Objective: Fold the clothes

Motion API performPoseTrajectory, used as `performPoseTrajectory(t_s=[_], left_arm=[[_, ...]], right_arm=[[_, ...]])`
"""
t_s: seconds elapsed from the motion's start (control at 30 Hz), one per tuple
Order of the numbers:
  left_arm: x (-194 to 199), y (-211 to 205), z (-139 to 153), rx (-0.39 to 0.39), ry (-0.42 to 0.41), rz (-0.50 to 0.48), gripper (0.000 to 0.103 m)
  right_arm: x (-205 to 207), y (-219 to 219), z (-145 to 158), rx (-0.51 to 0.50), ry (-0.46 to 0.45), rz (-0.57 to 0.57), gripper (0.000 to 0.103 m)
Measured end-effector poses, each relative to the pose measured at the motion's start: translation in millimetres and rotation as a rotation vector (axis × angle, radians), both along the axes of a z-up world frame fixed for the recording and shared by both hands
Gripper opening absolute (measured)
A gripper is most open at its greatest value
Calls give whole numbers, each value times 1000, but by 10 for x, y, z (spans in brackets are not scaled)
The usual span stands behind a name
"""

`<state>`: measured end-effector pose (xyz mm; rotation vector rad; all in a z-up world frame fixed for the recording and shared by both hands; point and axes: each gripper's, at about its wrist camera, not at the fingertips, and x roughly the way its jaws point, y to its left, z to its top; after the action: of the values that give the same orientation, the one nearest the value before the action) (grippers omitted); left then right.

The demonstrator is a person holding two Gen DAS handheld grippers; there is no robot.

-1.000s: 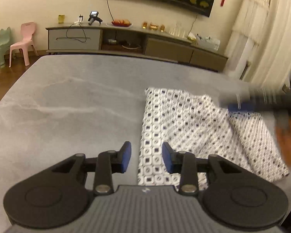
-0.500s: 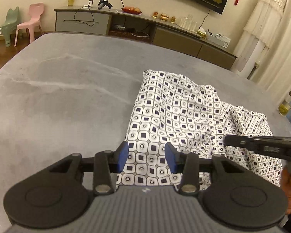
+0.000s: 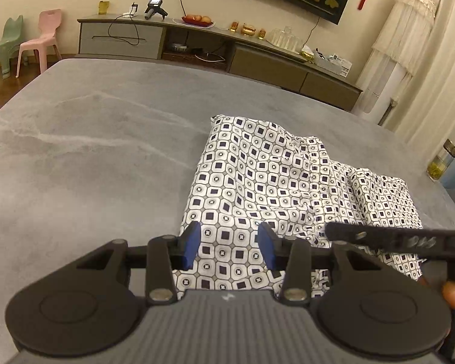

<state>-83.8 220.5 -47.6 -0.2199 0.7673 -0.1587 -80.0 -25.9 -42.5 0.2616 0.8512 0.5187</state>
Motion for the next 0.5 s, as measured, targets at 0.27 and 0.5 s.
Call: performPoseTrajectory(t_s=[0.27,0.5], left_arm=[[-77,-24,142,-50,-55,-14,41],[-6,-284,23,20,-5,-71,42]], right_arm=[[-121,109,68,-59,-50,32,10],[-181,-44,157,-54,-29,40,16]])
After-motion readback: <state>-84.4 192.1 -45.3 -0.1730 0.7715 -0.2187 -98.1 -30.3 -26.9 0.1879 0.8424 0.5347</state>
